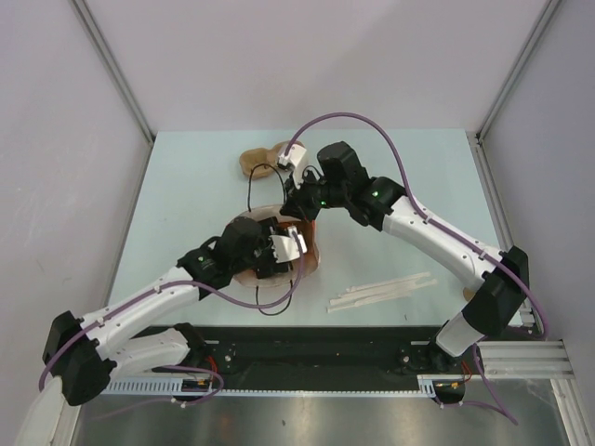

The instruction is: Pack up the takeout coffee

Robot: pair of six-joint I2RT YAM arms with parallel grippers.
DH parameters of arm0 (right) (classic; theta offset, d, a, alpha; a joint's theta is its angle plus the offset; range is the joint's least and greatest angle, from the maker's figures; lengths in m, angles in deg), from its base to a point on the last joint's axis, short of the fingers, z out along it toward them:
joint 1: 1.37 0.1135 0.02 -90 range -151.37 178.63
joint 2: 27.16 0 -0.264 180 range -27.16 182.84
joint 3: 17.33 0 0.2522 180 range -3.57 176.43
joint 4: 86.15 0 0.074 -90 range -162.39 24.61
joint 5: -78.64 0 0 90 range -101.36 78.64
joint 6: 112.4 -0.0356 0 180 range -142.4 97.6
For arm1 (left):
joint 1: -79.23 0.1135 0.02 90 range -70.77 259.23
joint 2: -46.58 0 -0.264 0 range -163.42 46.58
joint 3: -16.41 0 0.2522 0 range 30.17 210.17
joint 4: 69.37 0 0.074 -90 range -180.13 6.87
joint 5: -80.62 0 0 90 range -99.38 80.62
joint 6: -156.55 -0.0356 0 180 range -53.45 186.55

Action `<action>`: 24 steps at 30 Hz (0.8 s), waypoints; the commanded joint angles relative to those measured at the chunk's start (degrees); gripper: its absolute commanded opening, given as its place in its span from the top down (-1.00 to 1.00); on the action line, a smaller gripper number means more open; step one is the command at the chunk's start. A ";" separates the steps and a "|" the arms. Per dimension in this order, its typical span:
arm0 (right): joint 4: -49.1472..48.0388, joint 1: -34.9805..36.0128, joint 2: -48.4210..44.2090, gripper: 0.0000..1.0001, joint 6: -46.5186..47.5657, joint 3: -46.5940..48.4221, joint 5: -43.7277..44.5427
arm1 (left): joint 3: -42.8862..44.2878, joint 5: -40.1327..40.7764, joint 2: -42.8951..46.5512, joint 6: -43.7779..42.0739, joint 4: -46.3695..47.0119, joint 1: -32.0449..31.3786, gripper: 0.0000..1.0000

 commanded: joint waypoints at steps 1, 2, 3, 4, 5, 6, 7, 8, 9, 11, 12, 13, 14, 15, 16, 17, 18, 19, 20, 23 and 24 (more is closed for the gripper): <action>-2.65 0.56 -2.94 1.00 0.01 -0.07 2.17 | 2.84 1.77 -1.44 -0.87 0.77 -0.58 0.17; -2.65 0.56 -2.94 1.00 0.01 -0.16 2.26 | 3.11 1.86 -2.14 -0.96 0.77 -0.58 0.17; -2.73 0.82 -2.94 1.00 -0.08 -0.16 2.17 | 3.46 1.95 -2.32 -0.96 0.77 -0.58 0.17; -2.74 0.74 -2.94 1.00 -0.17 -0.25 2.09 | 3.55 1.95 -2.49 -1.04 1.20 -0.58 0.17; -2.74 0.83 -2.94 1.00 -0.17 -0.25 2.00 | 3.55 1.77 -2.67 -1.13 1.38 -0.58 0.17; -2.82 0.91 -3.02 1.00 -0.17 -0.25 2.00 | 3.55 1.60 -2.85 -1.31 1.47 -0.58 0.17; -2.91 0.91 -2.94 1.00 -0.17 -0.33 1.91 | 3.46 1.34 -2.85 -1.40 1.91 -0.67 0.17; -3.00 1.00 -2.94 1.00 -0.17 -0.33 1.91 | 3.46 1.16 -2.85 -1.48 2.08 -0.67 0.17; -3.00 1.00 -2.85 1.00 -0.17 -0.33 1.82 | 3.29 0.81 -2.76 -1.75 2.26 -0.67 0.17; -3.26 0.91 -2.76 1.00 -0.26 -0.33 1.82 | 3.29 -1.55 -2.23 -1.92 2.96 -0.67 0.17; -3.35 1.00 -2.76 1.00 -0.26 -0.25 1.82 | 3.11 -2.44 -1.80 -2.10 3.05 -0.67 0.17; -3.52 1.00 -2.76 1.00 -0.26 -0.33 1.65 | 3.11 -3.14 -1.62 -2.19 3.49 -0.67 0.17; -3.53 1.00 -2.67 1.00 -0.17 -0.33 1.39 | 3.20 -4.28 -1.62 -2.19 3.49 -0.75 0.17; -3.53 1.00 -2.76 1.00 -0.26 -0.33 1.47 | 3.20 -4.55 -1.70 -2.27 3.58 -0.75 0.17; -3.70 1.00 -2.76 1.00 -0.17 -0.33 1.47 | 3.20 -4.64 -1.88 -2.19 3.75 -0.75 0.16; -3.70 1.00 -2.67 1.00 -0.26 -0.33 1.38 | 3.37 -4.64 -2.14 -2.27 3.84 -0.84 0.17; -3.88 1.00 -2.76 1.00 -0.08 -0.33 1.38 | 3.38 -4.56 -2.32 -2.28 3.93 -0.84 0.17; -3.88 1.00 -2.67 1.00 -0.08 -0.33 1.47 | 3.38 -4.38 -2.93 -2.28 4.02 -0.84 0.17; -4.05 1.09 -2.67 1.00 -0.17 -0.33 1.47 | 3.20 -4.03 -3.11 -2.19 4.19 -0.84 0.17; -3.97 1.09 -2.67 1.00 -0.35 -0.33 1.12 | 3.46 -3.41 -4.34 -2.01 4.46 -0.84 0.17; -3.97 1.18 -2.67 1.00 -0.26 -0.33 0.95 | 3.55 -3.24 -5.04 -1.84 4.46 -0.84 0.17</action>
